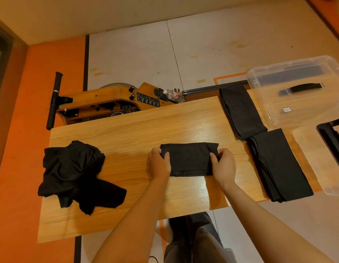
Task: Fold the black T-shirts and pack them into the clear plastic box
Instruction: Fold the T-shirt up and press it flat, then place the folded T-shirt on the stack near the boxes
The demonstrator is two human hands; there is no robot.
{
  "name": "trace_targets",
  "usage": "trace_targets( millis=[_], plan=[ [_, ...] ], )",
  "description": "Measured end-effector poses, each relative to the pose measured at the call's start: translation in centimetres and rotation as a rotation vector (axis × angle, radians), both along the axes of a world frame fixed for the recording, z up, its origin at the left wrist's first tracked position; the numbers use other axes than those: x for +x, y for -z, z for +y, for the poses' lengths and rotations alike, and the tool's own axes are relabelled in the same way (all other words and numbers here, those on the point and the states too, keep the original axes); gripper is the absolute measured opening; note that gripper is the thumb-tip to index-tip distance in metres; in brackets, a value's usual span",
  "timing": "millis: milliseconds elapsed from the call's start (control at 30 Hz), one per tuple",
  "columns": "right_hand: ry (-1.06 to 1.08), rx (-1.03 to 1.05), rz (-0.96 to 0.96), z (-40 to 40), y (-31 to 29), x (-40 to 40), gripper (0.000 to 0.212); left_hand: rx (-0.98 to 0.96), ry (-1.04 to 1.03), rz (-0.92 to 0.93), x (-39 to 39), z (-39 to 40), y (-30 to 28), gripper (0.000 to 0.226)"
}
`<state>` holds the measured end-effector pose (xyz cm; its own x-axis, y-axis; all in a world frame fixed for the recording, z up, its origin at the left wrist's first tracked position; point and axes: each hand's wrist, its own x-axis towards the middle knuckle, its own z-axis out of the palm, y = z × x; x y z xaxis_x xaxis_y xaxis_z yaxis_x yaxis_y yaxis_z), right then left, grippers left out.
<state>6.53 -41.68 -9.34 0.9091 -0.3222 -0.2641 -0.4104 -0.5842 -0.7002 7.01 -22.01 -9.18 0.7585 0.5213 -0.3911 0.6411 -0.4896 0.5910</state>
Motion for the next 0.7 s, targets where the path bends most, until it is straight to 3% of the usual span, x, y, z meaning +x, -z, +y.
trace_targets(
  millis=[267, 367, 533, 700],
  plan=[
    [-0.030, 0.167, -0.049, -0.3, -1.6, -0.8, 0.024, -0.218, 0.019, -0.116, -0.7, 0.2, -0.8, 0.032],
    [-0.070, 0.179, -0.090, -0.6, -1.5, -1.2, 0.018, -0.269, 0.106, -0.165, -1.3, 0.8, -0.8, 0.032],
    [-0.117, 0.238, -0.018, -1.4, -1.0, -1.0, 0.022, -0.193, 0.318, -0.213, -2.1, 1.9, -0.5, 0.018],
    [-0.185, 0.232, 0.021, -1.8, -1.7, -0.5, 0.026, -0.203, 0.366, -0.146, -2.1, 2.7, -0.9, 0.030]
  ],
)
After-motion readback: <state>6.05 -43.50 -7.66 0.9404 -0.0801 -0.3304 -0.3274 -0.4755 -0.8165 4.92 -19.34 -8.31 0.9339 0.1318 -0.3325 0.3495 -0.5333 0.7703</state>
